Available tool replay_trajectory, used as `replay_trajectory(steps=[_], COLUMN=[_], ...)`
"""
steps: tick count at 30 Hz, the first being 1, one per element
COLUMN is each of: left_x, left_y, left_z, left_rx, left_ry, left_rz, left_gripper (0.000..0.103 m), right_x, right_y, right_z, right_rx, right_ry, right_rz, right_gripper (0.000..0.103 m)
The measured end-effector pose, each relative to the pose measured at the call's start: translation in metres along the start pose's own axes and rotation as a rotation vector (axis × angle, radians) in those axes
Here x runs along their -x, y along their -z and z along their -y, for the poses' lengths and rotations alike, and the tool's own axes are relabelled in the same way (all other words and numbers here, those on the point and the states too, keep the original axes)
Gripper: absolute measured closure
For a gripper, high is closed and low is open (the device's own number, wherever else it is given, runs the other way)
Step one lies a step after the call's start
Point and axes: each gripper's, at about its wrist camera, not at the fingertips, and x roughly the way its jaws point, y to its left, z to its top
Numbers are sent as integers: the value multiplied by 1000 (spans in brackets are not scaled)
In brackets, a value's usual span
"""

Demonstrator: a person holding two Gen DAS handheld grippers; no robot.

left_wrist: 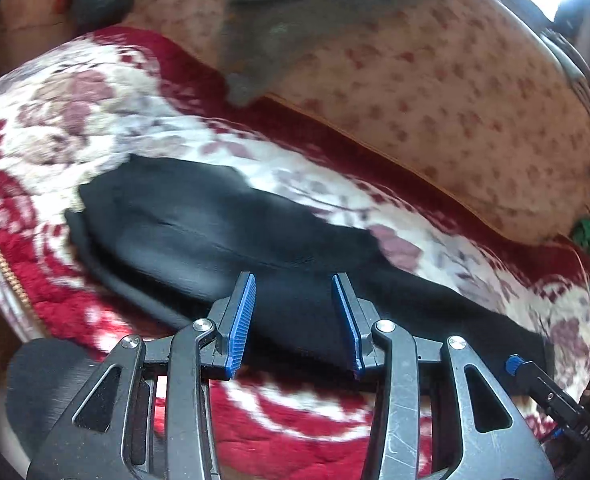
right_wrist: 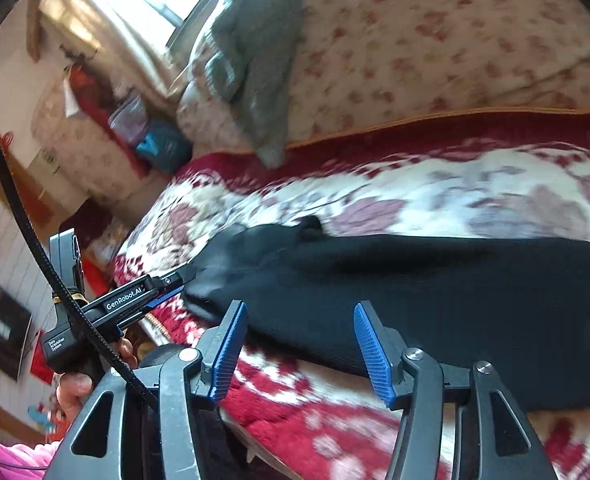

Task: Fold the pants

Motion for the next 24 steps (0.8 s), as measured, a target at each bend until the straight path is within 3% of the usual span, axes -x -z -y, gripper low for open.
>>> replay_trajectory(steps=[14, 24], left_x=[-40, -68], left_y=[28, 38], left_z=[126, 192], left_rx=[-266, -410], left_ry=[232, 357], left_rz=[-120, -205], left_gripper=[57, 57], right_x=[114, 129], right_y=[56, 69], right_z=[108, 147], right_rx=[-301, -415], right_ry=[213, 271], right_rz=[113, 138], right_gripper=[47, 45])
